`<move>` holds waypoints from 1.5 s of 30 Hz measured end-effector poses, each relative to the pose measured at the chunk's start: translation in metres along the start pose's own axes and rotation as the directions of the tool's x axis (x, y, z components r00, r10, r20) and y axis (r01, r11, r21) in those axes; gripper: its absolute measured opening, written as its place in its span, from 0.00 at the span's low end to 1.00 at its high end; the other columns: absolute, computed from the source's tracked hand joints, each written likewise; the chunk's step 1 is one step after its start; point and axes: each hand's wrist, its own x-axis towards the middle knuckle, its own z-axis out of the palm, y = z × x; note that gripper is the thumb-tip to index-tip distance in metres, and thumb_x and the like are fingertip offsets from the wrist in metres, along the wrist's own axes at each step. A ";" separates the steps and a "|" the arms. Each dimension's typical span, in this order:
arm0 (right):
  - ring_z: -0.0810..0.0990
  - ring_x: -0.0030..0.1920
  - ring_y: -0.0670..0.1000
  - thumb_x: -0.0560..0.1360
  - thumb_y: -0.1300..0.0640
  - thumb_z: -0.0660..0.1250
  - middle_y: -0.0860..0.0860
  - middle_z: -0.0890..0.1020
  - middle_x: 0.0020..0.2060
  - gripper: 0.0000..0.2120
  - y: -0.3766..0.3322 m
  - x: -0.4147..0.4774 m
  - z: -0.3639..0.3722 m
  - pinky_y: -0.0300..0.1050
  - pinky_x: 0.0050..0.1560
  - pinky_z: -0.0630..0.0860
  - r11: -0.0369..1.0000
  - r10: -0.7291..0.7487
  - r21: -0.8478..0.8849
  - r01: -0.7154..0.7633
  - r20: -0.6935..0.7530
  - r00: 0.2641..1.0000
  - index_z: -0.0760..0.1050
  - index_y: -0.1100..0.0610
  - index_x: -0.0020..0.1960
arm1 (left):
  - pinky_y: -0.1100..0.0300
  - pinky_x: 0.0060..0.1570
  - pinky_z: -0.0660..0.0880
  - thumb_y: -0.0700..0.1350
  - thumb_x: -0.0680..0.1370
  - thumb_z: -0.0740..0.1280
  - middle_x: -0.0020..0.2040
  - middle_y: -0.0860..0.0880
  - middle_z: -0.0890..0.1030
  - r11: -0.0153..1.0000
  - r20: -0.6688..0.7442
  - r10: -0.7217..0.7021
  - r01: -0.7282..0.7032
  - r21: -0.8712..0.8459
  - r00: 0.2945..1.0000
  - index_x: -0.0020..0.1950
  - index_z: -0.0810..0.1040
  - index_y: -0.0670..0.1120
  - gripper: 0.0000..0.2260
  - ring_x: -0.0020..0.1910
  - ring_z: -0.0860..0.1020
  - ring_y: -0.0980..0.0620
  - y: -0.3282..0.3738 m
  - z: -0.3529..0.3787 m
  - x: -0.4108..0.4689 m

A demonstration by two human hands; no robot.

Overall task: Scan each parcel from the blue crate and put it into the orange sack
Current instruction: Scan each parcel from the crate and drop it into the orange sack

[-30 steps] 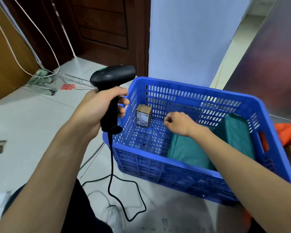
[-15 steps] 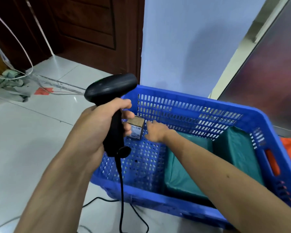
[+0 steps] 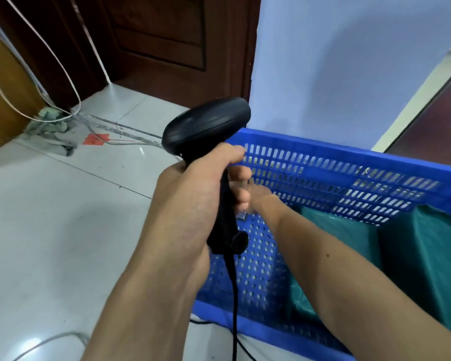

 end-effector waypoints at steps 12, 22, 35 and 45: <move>0.73 0.69 0.68 0.82 0.54 0.66 0.68 0.48 0.80 0.38 0.016 -0.038 0.000 0.56 0.61 0.76 0.996 0.053 -0.065 -0.053 -0.002 0.999 0.50 0.68 0.81 | 0.59 0.32 0.77 0.46 0.77 0.72 0.35 0.49 0.81 0.999 -0.027 0.035 -0.035 -0.009 0.999 0.46 0.81 0.45 0.05 0.27 0.74 0.52 0.003 -0.015 -0.002; 0.82 0.55 0.64 0.75 0.53 0.69 0.61 0.66 0.71 0.34 0.075 -0.146 -0.077 0.53 0.43 0.72 0.964 -0.089 -0.265 0.021 -0.248 0.965 0.58 0.61 0.75 | 0.57 0.36 0.77 0.45 0.78 0.72 0.35 0.49 0.81 0.997 -0.042 0.053 -0.055 -0.054 0.998 0.49 0.82 0.43 0.05 0.27 0.74 0.52 0.003 0.004 -0.011; 0.79 0.39 0.66 0.71 0.56 0.68 0.55 0.70 0.62 0.28 0.143 -0.361 -0.145 0.54 0.38 0.71 0.993 -0.105 -0.111 0.048 -0.590 0.800 0.63 0.58 0.69 | 0.60 0.29 0.74 0.41 0.79 0.71 0.33 0.48 0.81 0.979 -0.056 0.203 -0.201 0.035 0.978 0.46 0.80 0.44 0.03 0.27 0.75 0.52 -0.010 0.021 -0.047; 0.79 0.39 0.62 0.71 0.59 0.68 0.46 0.68 0.70 0.31 0.156 -0.454 -0.112 0.56 0.33 0.77 0.975 -0.219 -0.187 0.123 -0.674 0.706 0.62 0.49 0.71 | 0.57 0.33 0.75 0.39 0.81 0.69 0.31 0.47 0.82 0.999 0.135 0.021 -0.025 0.024 0.991 0.45 0.79 0.42 0.05 0.25 0.76 0.52 -0.043 0.028 -0.097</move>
